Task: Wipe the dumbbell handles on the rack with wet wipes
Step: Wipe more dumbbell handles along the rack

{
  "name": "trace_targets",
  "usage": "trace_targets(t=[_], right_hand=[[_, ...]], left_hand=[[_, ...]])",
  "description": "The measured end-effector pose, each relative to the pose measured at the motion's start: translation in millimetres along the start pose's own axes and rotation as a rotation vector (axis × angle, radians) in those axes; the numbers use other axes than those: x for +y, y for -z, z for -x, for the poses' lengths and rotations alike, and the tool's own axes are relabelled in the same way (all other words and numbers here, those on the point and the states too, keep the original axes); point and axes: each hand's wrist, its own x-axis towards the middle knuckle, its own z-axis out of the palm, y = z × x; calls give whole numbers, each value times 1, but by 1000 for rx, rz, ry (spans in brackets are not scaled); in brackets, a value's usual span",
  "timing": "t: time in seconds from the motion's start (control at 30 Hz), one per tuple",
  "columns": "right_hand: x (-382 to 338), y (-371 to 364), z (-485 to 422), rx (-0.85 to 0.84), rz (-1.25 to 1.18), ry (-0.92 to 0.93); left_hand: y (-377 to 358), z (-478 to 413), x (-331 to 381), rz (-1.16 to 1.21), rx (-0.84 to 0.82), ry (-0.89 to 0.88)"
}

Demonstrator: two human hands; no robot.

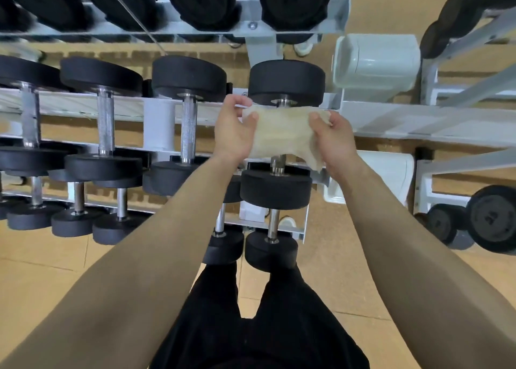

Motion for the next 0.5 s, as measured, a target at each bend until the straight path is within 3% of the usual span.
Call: trace_targets(t=[0.13, 0.37, 0.5], right_hand=[[8, -25, -13, 189, 77, 50], [15, -42, -20, 187, 160, 87], [12, -25, -11, 221, 122, 47]], left_hand=[[-16, -11, -3, -162, 110, -34], [-18, -22, -27, -307, 220, -9], [-25, -7, -19, -201, 421, 71]])
